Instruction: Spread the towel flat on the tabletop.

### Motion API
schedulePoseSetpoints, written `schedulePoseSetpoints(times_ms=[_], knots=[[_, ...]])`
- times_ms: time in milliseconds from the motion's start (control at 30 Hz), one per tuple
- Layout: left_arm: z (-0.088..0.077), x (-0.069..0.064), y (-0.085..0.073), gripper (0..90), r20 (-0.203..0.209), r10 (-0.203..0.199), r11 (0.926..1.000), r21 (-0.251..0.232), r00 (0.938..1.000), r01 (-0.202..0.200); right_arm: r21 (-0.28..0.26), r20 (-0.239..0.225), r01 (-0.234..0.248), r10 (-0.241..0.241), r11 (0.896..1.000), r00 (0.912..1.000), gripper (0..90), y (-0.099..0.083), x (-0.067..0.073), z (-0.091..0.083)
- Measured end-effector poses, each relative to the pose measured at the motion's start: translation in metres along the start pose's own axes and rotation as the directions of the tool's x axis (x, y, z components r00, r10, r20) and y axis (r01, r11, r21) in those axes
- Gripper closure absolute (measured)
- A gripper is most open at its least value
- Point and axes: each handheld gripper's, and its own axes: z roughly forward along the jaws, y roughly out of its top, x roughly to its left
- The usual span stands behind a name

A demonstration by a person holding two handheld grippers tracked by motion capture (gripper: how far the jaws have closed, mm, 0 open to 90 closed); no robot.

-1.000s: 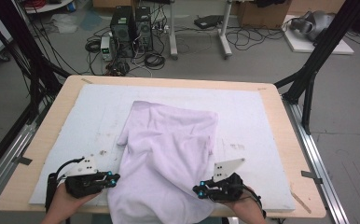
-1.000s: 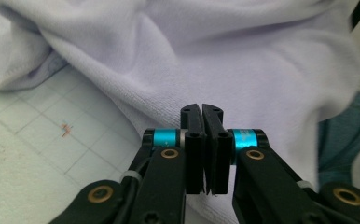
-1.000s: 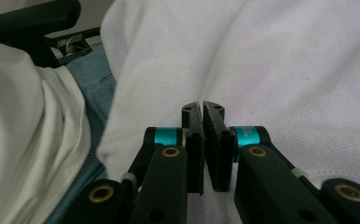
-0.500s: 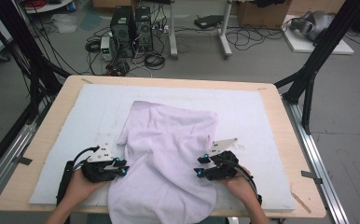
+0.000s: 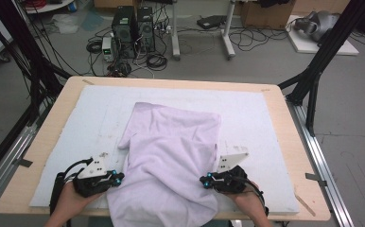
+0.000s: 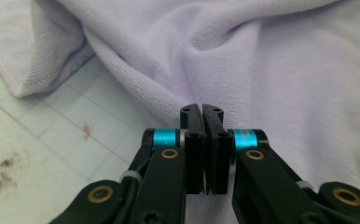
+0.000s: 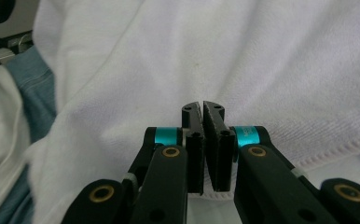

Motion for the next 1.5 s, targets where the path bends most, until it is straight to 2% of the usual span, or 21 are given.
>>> schedulePoseSetpoints(times_ms=[133,167,233,267,300,400,500,533,600,700,767,833,933,1000,1033,1067,1167,1267,1367,1467,1500], knots=[[-0.024,-0.013,-0.001,87.1,0.044,-0.001,0.9992,-0.039,0.9990,0.003,-0.023,-0.060,0.016,-0.018,1.000,0.9981,86.5,-0.002,0.018,-0.015],[-0.028,-0.016,0.000,86.7,0.053,0.000,0.9989,-0.046,0.9986,0.003,-0.031,-0.095,0.024,-0.027,0.999,0.9951,85.9,0.000,0.023,-0.020],[-0.032,-0.018,0.004,84.1,0.055,0.011,0.9986,-0.052,0.9984,-0.008,-0.034,-0.103,0.042,-0.046,0.999,0.9936,82.9,0.004,0.029,-0.027],[-0.033,-0.017,0.007,80.0,0.051,0.010,0.9986,-0.053,0.9986,-0.007,-0.033,-0.106,0.050,-0.053,0.998,0.9929,80.2,0.007,0.029,-0.029],[-0.032,-0.016,0.009,75.1,0.040,0.009,0.9984,-0.057,0.9992,-0.007,-0.031,-0.091,0.046,-0.049,0.998,0.9946,77.1,0.010,0.028,-0.031],[-0.025,-0.006,0.013,75.0,0.031,-0.001,0.9975,-0.070,0.9995,0.003,-0.033,-0.038,0.037,-0.038,0.999,0.9985,70.4,0.014,0.020,-0.028],[-0.009,0.006,0.014,77.3,0.020,-0.016,0.9977,-0.065,0.9997,0.017,-0.045,0.004,0.019,-0.019,0.999,0.9998,67.3,0.018,0.010,-0.020],[0.000,0.012,0.015,78.5,0.017,-0.021,0.9982,-0.056,0.9996,0.022,-0.038,0.009,0.027,-0.026,0.999,0.9996,67.4,0.019,0.007,-0.018],[0.013,0.022,0.016,83.1,0.005,-0.037,0.9983,-0.044,0.9993,0.037,-0.014,0.032,0.037,-0.037,0.999,0.9988,65.6,0.022,0.001,-0.009],[0.030,0.031,0.019,84.1,-0.007,-0.044,0.9986,-0.028,0.9990,0.044,0.033,0.070,0.027,-0.030,0.999,0.9971,62.6,0.022,-0.011,0.003],[0.039,0.037,0.020,82.1,-0.002,-0.060,0.9982,-0.004,0.9982,0.060,0.062,0.091,0.025,-0.030,0.998,0.9954,62.3,0.020,-0.016,0.009],[0.048,0.037,0.020,74.0,0.016,-0.070,0.9971,0.032,0.9974,0.069,0.090,0.099,0.022,-0.031,0.996,0.9946,61.2,0.018,-0.020,0.014],[0.051,0.035,0.021,75.5,0.009,-0.054,0.9980,0.032,0.9985,0.054,0.110,0.095,0.020,-0.031,0.994,0.9950,61.0,0.014,-0.021,0.019],[0.052,0.034,0.022,80.5,0.016,-0.057,0.9979,0.033,0.9982,0.057,0.088,0.086,0.001,-0.009,0.996,0.9962,61.1,0.011,-0.022,0.018],[0.052,0.035,0.022,86.2,0.025,-0.058,0.9979,0.032,0.9980,0.057,0.082,0.079,-0.013,0.007,0.997,0.9968,61.2,0.011,-0.024,0.018],[0.053,0.034,0.023,89.1,0.019,-0.055,0.9980,0.032,0.9983,0.054,0.082,0.080,-0.009,0.002,0.997,0.9968,61.2,0.011,-0.024,0.018],[0.051,0.032,0.024,89.7,0.017,-0.057,0.9980,0.029,0.9982,0.056,0.085,0.090,-0.002,-0.006,0.996,0.9959,61.1,0.011,-0.023,0.018],[0.042,0.031,0.023,89.8,0.022,-0.062,0.9980,-0.008,0.9978,0.062,0.082,0.087,-0.002,-0.005,0.997,0.9962,61.1,0.011,-0.023,0.018],[0.032,0.030,0.021,89.7,0.027,-0.062,0.9977,-0.024,0.9977,0.063,0.081,0.085,-0.001,-0.006,0.997,0.9964,61.1,0.011,-0.023,0.018],[0.031,0.033,0.019,88.4,0.066,-0.079,0.9962,-0.032,0.9947,0.081,0.080,0.079,0.001,-0.008,0.997,0.9968,61.2,0.011,-0.024,0.018],[0.032,0.034,0.019,83.3,0.073,-0.085,0.9955,-0.034,0.9937,0.088,0.080,0.078,0.001,-0.007,0.997,0.9969,61.1,0.010,-0.024,0.018]])
